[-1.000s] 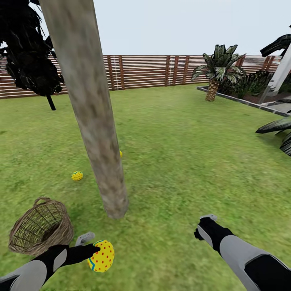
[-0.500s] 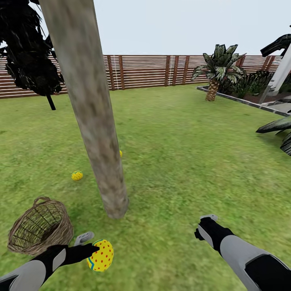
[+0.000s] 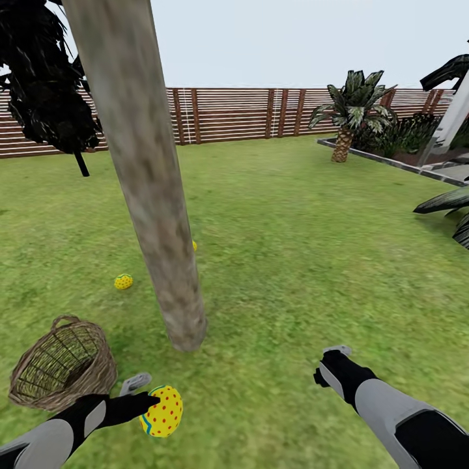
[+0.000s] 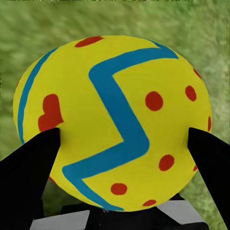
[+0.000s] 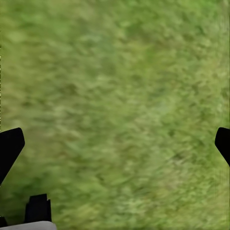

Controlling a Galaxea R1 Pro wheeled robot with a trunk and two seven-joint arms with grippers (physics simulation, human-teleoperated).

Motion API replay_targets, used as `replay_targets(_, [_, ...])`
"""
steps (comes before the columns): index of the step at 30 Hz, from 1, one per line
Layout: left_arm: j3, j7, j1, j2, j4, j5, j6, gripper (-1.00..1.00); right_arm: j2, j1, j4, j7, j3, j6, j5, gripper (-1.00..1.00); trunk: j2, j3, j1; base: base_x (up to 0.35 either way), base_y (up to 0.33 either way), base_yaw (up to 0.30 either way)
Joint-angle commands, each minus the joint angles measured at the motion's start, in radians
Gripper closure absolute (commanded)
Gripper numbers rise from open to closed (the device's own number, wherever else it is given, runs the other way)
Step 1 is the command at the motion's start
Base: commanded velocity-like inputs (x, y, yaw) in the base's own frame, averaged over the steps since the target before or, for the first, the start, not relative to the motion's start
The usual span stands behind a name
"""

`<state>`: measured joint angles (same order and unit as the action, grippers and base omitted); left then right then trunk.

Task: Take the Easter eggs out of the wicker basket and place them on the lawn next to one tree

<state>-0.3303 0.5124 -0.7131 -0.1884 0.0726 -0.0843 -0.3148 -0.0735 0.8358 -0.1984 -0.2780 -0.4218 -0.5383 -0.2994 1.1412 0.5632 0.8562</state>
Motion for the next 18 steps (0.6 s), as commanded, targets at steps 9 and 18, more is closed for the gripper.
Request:
replay_targets(9, [-0.004, 0.007, 0.000, -0.038, 0.080, -0.009, -0.270, 1.00, 0.000, 0.000, -0.003, -0.006, -0.008, -0.001, -0.010, -1.00, 0.064, 0.029, 0.035, 0.000, 0.000, 0.000])
replay_targets(18, [-0.008, -0.012, 0.000, -0.042, 0.346, -0.050, -0.328, 1.00, 0.001, 0.000, -0.003, -0.006, -0.009, -0.002, -0.009, -1.00, 0.106, 0.048, 0.058, 0.000, 0.000, 0.000])
